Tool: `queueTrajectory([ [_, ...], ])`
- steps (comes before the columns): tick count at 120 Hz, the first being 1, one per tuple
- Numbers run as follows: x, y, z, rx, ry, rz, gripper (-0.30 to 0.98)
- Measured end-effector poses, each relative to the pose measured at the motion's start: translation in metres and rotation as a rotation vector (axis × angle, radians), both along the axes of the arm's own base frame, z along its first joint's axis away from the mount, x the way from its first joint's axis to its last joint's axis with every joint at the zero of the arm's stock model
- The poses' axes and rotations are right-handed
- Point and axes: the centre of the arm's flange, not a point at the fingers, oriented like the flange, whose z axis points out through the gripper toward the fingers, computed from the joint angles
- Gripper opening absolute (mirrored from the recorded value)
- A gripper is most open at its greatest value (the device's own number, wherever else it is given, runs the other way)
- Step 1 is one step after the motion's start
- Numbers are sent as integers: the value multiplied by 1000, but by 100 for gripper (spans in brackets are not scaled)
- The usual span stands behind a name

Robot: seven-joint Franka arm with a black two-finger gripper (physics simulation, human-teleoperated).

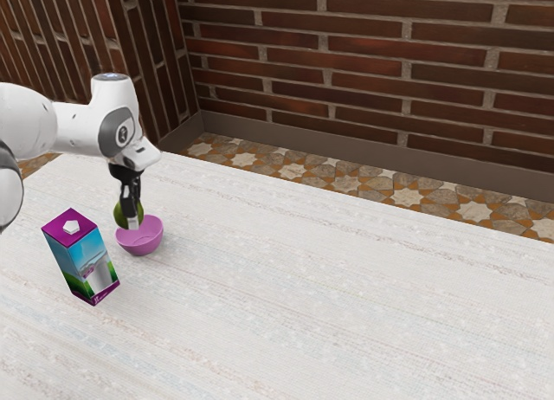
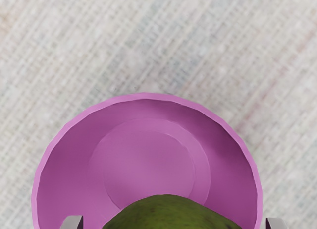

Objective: Place the pear in the bowl.

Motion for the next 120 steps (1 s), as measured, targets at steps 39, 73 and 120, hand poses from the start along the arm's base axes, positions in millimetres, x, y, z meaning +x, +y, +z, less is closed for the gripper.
queueTrajectory([
  [39, 5, -8, -15, -27, 19, -13, 53],
  [73, -3, -75, 104, -76, -58, -85, 65],
  [120, -81, -219, 285, -104, -81, -236, 68],
])
